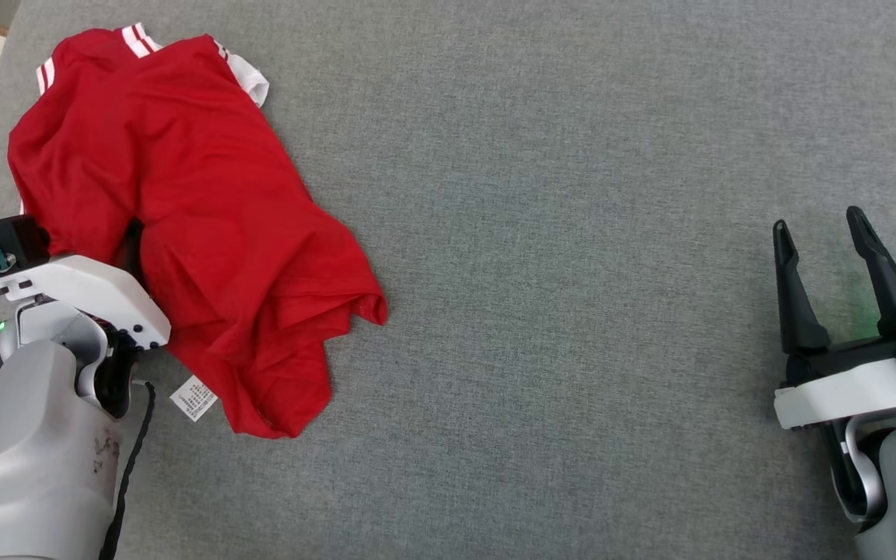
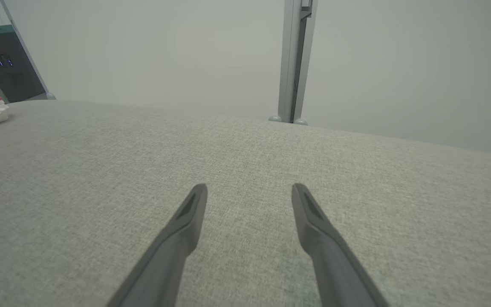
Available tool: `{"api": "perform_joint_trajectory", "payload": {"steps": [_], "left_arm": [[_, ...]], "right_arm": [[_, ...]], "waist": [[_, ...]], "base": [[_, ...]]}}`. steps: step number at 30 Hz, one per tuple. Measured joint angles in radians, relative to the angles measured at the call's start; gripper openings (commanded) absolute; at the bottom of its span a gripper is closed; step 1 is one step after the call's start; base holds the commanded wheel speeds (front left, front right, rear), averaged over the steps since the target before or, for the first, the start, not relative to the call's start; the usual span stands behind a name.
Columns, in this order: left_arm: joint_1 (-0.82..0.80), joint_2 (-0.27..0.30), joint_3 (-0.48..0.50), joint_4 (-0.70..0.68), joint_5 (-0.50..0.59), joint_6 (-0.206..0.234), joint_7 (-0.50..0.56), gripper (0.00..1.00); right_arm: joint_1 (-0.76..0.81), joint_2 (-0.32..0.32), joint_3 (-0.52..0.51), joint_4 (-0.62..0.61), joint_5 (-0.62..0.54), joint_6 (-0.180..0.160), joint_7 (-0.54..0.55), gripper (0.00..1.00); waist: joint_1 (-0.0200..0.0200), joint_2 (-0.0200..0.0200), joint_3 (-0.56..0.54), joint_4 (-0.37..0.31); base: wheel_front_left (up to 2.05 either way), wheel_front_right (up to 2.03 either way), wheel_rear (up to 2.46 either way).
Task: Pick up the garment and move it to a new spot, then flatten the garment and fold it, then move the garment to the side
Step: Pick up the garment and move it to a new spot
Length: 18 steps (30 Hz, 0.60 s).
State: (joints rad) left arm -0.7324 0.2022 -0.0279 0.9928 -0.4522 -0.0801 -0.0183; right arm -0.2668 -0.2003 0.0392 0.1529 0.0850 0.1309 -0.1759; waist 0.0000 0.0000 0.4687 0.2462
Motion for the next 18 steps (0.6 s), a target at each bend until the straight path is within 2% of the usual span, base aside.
{"api": "perform_joint_trajectory", "payload": {"steps": [5, 9, 18], "left_arm": [[-0.007, -0.003, -0.007, 0.019, -0.009, -0.025, -0.062, 0.00], [-0.004, -0.015, -0.012, -0.021, -0.038, -0.043, -0.135, 0.00], [0.038, -0.053, -0.070, -0.280, -0.061, -0.047, -0.219, 0.00]], "right_arm": [[0.000, 0.015, 0.004, 0.028, -0.002, 0.000, -0.013, 1.00], [0.001, 0.030, 0.005, 0.053, -0.002, 0.000, -0.029, 1.00], [0.019, 0.069, 0.001, 0.113, 0.010, 0.000, -0.061, 1.00]], "waist": [[0.0000, 0.0000, -0.025, -0.009], [0.0000, 0.0000, -0.062, -0.014], [0.0000, 0.0000, -0.179, -0.025]], "base": [[0.00, 0.00, 0.00], [0.00, 0.00, 0.00], [0.00, 0.00, 0.00]]}}
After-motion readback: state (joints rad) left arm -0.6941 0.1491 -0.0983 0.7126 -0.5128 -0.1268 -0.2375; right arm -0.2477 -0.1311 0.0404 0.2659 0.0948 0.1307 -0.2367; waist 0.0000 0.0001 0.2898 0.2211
